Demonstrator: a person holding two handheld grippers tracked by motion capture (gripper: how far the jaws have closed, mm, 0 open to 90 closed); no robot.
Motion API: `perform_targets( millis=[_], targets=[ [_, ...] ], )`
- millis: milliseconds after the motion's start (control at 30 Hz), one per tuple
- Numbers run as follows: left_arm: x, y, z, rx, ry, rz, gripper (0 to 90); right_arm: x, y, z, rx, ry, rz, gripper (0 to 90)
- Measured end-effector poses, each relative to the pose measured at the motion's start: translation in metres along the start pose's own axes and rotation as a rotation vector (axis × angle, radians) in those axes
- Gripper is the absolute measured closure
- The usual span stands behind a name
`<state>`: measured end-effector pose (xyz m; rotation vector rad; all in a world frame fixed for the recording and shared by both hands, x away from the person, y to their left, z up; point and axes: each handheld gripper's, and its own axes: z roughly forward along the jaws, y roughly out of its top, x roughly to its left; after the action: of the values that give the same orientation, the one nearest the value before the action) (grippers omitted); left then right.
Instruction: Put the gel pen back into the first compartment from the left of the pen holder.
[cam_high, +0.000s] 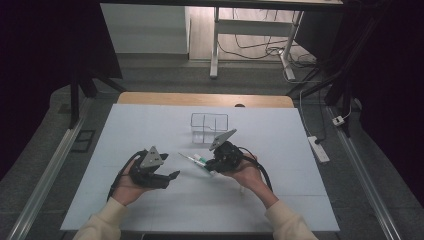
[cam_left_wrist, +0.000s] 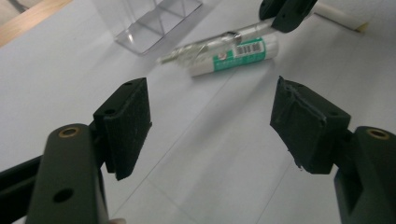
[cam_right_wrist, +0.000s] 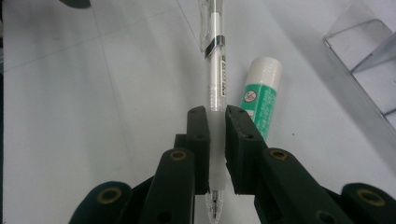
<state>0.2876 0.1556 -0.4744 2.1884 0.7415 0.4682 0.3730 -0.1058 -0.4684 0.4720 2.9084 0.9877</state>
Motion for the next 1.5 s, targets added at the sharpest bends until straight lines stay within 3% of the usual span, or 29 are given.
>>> perform_targets(
  millis=[400, 867, 1500],
  targets=[
    [-0.003, 0.011, 0.011, 0.023, -0.012, 0.046, 28.8, 0.003, 0.001, 0.006, 0.027, 0.015, -0.014, 79.8],
    [-0.006, 0.020, 0.024, 0.064, 0.026, 0.101, 29.9, 0.005, 0.002, 0.009, 0.032, 0.037, -0.012, 79.8],
    [-0.016, 0.026, 0.043, 0.139, 0.067, 0.226, 38.3, 0.008, 0.004, 0.009, 0.043, 0.057, -0.021, 79.8]
  ],
)
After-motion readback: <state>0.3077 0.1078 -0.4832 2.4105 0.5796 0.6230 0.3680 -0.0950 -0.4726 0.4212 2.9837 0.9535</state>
